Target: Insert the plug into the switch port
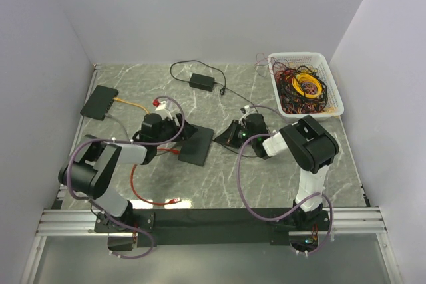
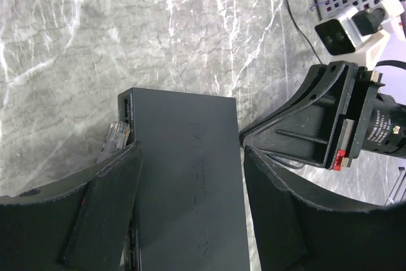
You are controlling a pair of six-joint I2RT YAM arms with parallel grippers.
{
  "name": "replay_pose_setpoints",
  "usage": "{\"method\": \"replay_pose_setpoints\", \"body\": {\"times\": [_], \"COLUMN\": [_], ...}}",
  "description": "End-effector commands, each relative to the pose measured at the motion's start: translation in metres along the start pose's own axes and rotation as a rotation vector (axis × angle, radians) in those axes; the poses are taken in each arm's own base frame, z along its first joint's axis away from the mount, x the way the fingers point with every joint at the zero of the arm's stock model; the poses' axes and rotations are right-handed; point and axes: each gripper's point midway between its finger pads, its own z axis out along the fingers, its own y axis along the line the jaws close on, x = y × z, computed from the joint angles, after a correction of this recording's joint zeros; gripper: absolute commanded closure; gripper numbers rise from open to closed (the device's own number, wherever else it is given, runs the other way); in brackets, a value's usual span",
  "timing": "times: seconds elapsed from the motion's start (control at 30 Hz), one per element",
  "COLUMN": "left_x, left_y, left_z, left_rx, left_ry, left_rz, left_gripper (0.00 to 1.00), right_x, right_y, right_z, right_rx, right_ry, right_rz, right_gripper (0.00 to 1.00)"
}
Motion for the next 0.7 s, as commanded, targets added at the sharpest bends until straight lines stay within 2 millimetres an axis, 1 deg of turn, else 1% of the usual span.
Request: {"method": "replay_pose_setpoints", "body": {"times": [0.0, 0.23, 0.47, 0.67], "left_x": [-0.017, -0.008, -0.008, -0.008], "left_y": [-0.012, -0.005, -0.003, -0.002], "left_z": [0.007, 0.011, 0.016, 0.020], "left_rx": [0.058, 0.045, 0.049, 0.045], "left_ry": [-0.042, -0.025, -0.019, -0.014], "left_rz": [0.032, 0.026, 0.026, 0.024], "left_gripper": [0.30, 0.30, 0.31, 0.31], "right_x": [-0.023, -0.028, -0.032, -0.033], "right_y": [0.014, 0.022, 0.025, 0.030], "right_z": [0.006, 0.005, 0.002, 0.001], "right_rx": [-0.048, -0.073, -0.078, -0.096], "right_ry": [-0.077, -0.094, -0.110, -0.111], "right_rz": [-0.022, -0.027, -0.030, -0.026], "right_gripper": [1.00, 1.00, 1.00, 1.00]}}
